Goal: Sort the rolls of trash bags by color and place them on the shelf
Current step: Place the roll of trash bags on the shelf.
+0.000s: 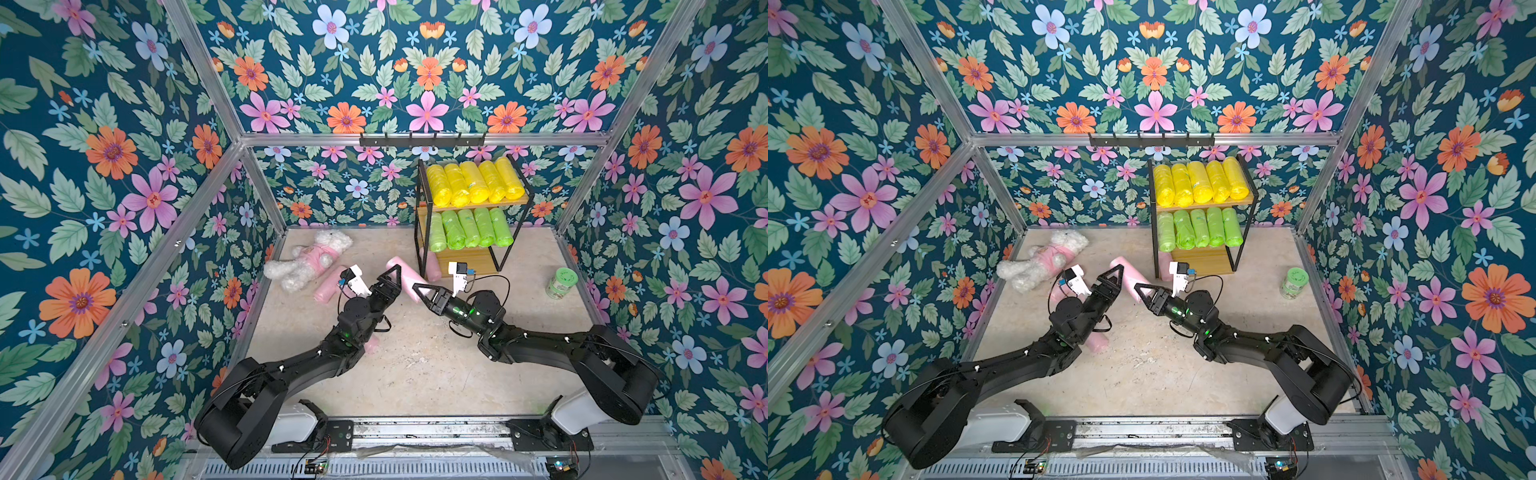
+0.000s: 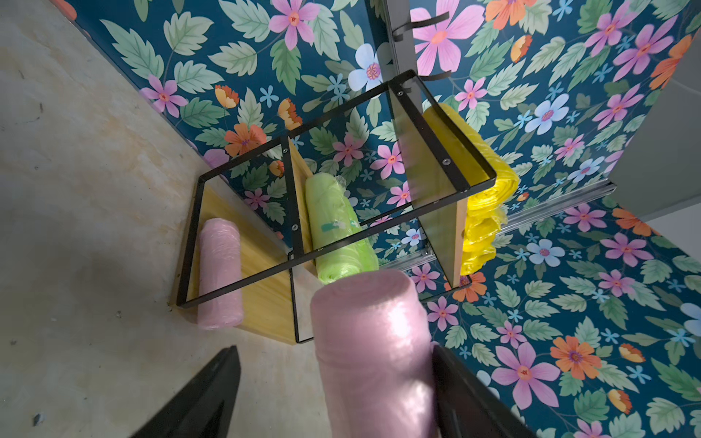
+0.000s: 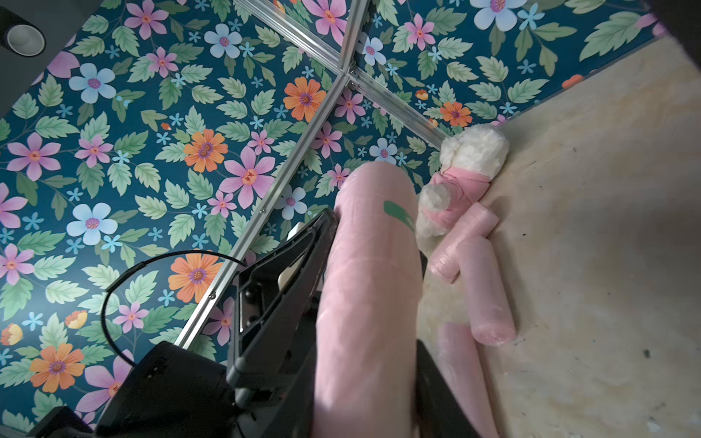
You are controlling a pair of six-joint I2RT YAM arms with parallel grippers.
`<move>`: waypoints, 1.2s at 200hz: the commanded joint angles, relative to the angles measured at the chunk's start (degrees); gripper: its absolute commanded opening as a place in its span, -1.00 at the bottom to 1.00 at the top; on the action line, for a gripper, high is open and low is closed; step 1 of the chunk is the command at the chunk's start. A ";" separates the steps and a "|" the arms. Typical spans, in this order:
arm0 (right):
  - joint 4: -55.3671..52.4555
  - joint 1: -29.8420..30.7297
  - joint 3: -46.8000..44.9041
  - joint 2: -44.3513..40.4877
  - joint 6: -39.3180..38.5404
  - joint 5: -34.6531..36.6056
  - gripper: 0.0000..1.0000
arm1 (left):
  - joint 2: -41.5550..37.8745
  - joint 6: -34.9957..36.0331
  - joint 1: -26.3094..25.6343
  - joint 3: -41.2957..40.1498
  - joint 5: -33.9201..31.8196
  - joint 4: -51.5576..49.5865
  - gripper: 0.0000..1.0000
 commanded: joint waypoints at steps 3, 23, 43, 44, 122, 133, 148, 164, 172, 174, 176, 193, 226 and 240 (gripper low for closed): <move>-0.25 -1.40 -1.40 -2.98 -2.84 3.86 -0.43 | -1.86 4.33 -0.08 0.40 2.08 -9.42 0.76; -2.72 -3.07 -3.15 -5.43 -4.24 4.01 -0.44 | -4.20 6.89 -0.08 -0.17 1.87 -11.99 0.81; -5.70 -5.26 -5.26 -7.69 -5.93 4.17 -0.45 | -5.91 9.53 0.07 -0.17 1.15 -14.97 0.83; -5.83 -5.38 -5.38 -7.81 -6.01 4.10 -0.45 | -6.00 9.71 0.00 -0.17 1.13 -15.10 0.84; -11.78 -14.36 -11.99 -10.35 -13.55 8.13 -0.45 | -3.23 22.74 0.10 7.28 2.61 -23.36 0.81; -11.29 -14.45 -11.20 -8.72 -14.91 10.60 -0.46 | -2.39 23.60 0.14 8.39 2.72 -24.55 0.81; -8.66 -14.80 -10.23 -5.66 -15.67 13.26 -0.45 | -1.55 24.55 0.18 9.33 3.12 -24.81 0.81; -4.31 -15.41 -9.53 -2.35 -15.59 15.36 -0.44 | -0.84 25.63 0.22 10.23 3.78 -25.40 0.81; -2.38 -15.78 -9.02 -0.60 -15.31 15.78 -0.44 | -0.56 26.12 0.27 10.60 4.07 -25.83 0.81; -1.95 -15.99 -8.85 -0.14 -15.25 15.80 -0.44 | -0.48 26.25 0.31 10.70 4.14 -25.97 0.81; -1.45 -16.19 -8.72 0.29 -15.20 15.85 -0.44 | -0.42 26.37 0.35 10.74 4.18 -26.07 0.81; 2.07 -16.81 -7.24 3.89 -15.38 16.64 -0.44 | -0.20 26.92 0.51 11.23 4.66 -26.67 0.81; 5.86 -17.52 -3.20 12.16 -15.65 16.79 -0.44 | 0.14 27.29 0.63 11.60 5.90 -27.00 0.81; 7.55 -17.89 -1.68 15.46 -14.83 16.27 -0.43 | 0.24 27.21 0.62 11.60 6.19 -26.94 0.81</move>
